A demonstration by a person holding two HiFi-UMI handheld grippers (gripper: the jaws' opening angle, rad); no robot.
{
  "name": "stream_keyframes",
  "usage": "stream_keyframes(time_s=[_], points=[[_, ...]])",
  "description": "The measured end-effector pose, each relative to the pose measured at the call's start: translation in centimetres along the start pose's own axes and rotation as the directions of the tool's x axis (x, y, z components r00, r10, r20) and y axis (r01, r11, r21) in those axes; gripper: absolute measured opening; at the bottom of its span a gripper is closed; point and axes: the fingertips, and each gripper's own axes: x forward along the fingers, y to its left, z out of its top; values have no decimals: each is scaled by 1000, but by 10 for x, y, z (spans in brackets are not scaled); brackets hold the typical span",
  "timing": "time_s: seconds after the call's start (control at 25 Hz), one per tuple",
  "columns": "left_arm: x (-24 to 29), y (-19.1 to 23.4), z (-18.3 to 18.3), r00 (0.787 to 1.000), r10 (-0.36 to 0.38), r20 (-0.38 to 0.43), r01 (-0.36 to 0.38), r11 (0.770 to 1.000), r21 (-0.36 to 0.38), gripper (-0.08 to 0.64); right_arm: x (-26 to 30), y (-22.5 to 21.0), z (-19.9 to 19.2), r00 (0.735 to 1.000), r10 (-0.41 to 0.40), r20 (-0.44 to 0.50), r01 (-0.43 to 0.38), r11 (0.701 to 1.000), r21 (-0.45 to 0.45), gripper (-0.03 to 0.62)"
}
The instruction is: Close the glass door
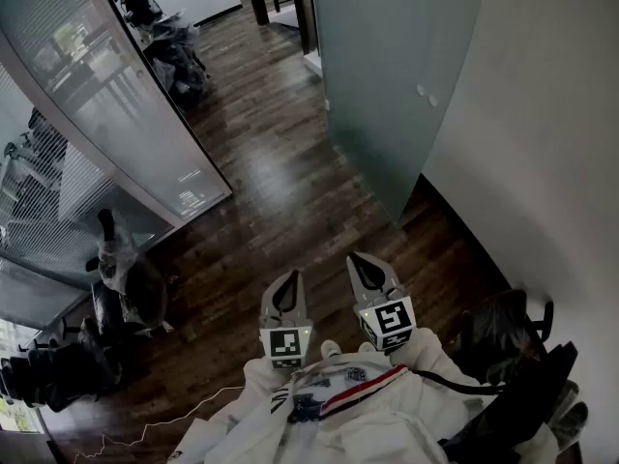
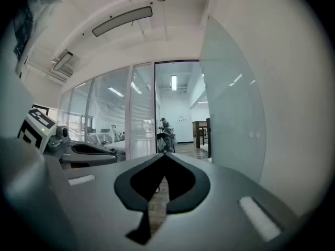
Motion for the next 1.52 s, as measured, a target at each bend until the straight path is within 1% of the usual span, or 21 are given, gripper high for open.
stream_keyframes(time_s=[0.16, 0.36, 0.44, 0.56, 0.72, 0.84, 0.96, 1.12, 1.28, 1.4, 1.52], points=[[-3, -2, 6, 1000, -5, -1, 5, 1000, -5, 2, -1, 6, -6, 1000, 1, -4, -1, 1000, 13, 6], [-6, 3, 3, 999, -6, 31, 6, 1000, 0, 2, 3, 21, -14, 999, 19, -28, -18, 1000, 17, 6], [-8, 5, -2, 1000, -3, 8, 3, 1000, -11, 2, 3, 22, -16, 999, 19, -30, -18, 1000, 24, 6], [-9, 10, -9, 1000, -1, -15, 1, 1000, -26, 2, 3, 19, -20, 999, 1, -37, 1, 998, 62, 8], [-4, 23, -16, 999, 15, -38, -16, 999, -41, 2, 15, 21, -28, 997, -4, -77, 11, 996, 91, 8], [-3, 20, -16, 999, 10, -39, -12, 999, -52, 2, 14, 24, -31, 996, 12, -90, -3, 995, 97, 8], [1, 13, -17, 999, -8, -37, 6, 998, -56, 2, 14, 19, -36, 994, 10, -108, 0, 996, 94, 8], [6, 4, -21, 999, -26, -46, 23, 997, -68, 2, 12, 9, -39, 991, -7, -130, 19, 996, 88, 8], [22, -4, -25, 997, -31, -67, 26, 997, -73, 2, 13, -12, -40, 991, -19, -136, 32, 995, 92, 8], [39, -17, -25, 996, -32, -79, 27, 997, -69, 2, 13, -34, -40, 992, -25, -126, 36, 995, 88, 8], [67, -29, -19, 997, -5, -79, 0, 998, -59, 2, 17, -66, -35, 995, -11, -100, 18, 997, 70, 8]])
